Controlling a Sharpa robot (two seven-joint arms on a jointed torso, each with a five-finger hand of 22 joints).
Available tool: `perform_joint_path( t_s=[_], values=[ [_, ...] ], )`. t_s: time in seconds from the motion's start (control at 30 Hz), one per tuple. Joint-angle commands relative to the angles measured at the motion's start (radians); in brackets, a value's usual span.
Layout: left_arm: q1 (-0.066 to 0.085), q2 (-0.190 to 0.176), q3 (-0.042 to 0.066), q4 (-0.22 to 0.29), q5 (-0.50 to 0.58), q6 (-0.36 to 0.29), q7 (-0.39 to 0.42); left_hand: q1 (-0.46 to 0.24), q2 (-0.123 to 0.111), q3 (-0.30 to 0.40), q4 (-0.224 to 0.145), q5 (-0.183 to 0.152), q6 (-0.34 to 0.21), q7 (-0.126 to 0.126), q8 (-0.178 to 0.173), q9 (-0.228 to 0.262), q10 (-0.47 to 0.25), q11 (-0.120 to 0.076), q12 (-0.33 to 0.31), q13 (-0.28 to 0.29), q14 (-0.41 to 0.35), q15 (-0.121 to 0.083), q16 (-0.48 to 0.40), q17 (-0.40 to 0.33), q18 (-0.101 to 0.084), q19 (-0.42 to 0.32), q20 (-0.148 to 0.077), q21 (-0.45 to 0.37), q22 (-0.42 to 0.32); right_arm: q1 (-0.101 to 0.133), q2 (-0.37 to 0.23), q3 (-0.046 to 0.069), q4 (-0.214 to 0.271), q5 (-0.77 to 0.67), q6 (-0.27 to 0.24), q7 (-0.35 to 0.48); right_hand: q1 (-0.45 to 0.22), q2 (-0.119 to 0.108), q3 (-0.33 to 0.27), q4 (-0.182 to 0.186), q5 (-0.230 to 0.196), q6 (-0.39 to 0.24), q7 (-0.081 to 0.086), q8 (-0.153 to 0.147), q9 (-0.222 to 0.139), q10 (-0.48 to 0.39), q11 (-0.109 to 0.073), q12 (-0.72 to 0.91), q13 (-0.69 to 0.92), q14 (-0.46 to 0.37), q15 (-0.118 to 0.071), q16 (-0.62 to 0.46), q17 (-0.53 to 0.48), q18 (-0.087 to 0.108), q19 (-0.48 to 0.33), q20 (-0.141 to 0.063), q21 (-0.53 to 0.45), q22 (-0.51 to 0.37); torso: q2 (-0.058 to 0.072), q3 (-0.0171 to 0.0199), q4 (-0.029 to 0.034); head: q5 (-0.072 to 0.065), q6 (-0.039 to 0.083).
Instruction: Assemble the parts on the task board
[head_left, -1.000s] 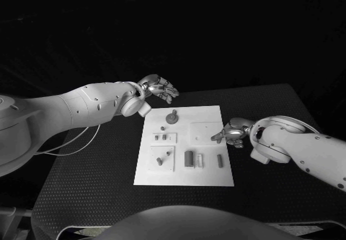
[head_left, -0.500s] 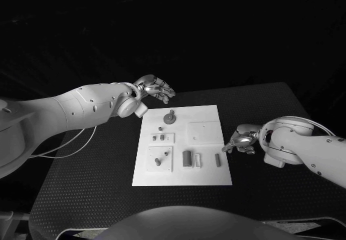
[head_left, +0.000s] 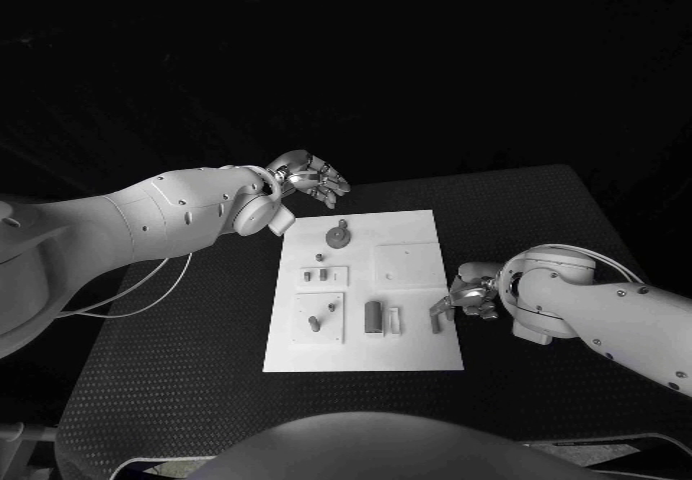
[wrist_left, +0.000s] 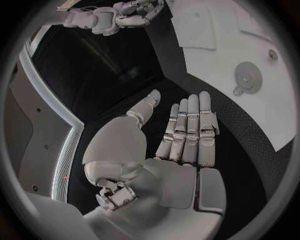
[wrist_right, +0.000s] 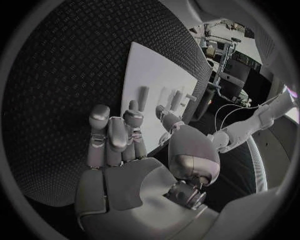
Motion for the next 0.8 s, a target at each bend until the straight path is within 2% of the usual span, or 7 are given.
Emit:
perform_joint_path(
  t_s=[0.03,0.33,0.43,0.8],
  values=[
    [0.001,0.001,0.0,0.001,0.001,0.014,0.003,-0.007,0.0,0.007,0.001,-0.002,-0.006,-0.002,0.002,-0.002,-0.004,-0.001,0.004,-0.002,0.004,0.002,-0.005,0.001,0.018,-0.005,0.004,-0.002,-0.001,-0.002,0.011,0.0,-0.01,-0.006,0.01,0.0,-0.002,-0.008,0.0,0.009,-0.005,0.012,-0.001,0.008,0.006,-0.002,-0.007,0.012,0.008,0.007,-0.004,0.008,0.005,0.044,0.001,-0.01,0.002,0.013,0.0,-0.0011,0.0003,0.001,0.0],
    [0.001,-0.001,0.0,0.001,0.0,0.015,0.003,-0.007,-0.001,0.007,0.002,-0.002,-0.006,-0.001,0.002,-0.002,-0.004,-0.001,0.004,-0.002,0.004,0.002,-0.005,0.002,0.018,-0.005,0.004,-0.002,-0.001,-0.01,0.041,-0.003,-0.044,-0.006,0.015,0.002,-0.011,-0.01,-0.002,0.03,-0.004,0.024,-0.011,0.037,0.054,-0.013,-0.015,0.039,0.027,0.011,-0.011,0.015,0.014,0.044,0.001,-0.015,0.003,0.014,0.001,-0.0008,0.0006,0.003,0.0],
    [0.001,-0.001,0.0,0.001,0.0,0.015,0.003,-0.008,-0.001,0.007,0.002,-0.002,-0.006,-0.001,0.002,-0.002,-0.004,-0.001,0.004,-0.002,0.004,0.002,-0.006,0.002,0.018,-0.005,0.004,-0.002,-0.001,-0.012,0.052,-0.007,-0.058,-0.007,0.02,0.003,-0.014,-0.01,-0.001,0.037,0.035,0.021,-0.014,0.048,0.082,-0.017,-0.018,0.045,0.031,0.01,-0.014,0.016,0.014,0.044,0.0,-0.017,0.004,0.014,0.0,-0.0005,-0.0001,0.003,0.0],
    [0.001,-0.002,-0.001,0.001,0.0,0.017,0.002,-0.009,-0.002,0.007,0.002,-0.002,-0.006,-0.001,0.003,-0.002,-0.004,-0.001,0.004,-0.002,0.004,0.002,-0.006,0.003,0.018,-0.005,0.004,-0.002,-0.001,-0.015,0.083,-0.021,-0.104,-0.027,0.052,-0.001,-0.007,-0.002,-0.003,0.029,0.038,0.021,-0.016,0.057,0.105,-0.02,-0.02,0.048,0.032,0.007,-0.016,0.016,0.011,0.044,-0.001,-0.017,0.006,0.015,0.0,0.0006,-0.0008,0.006,0.0]
  ],
)
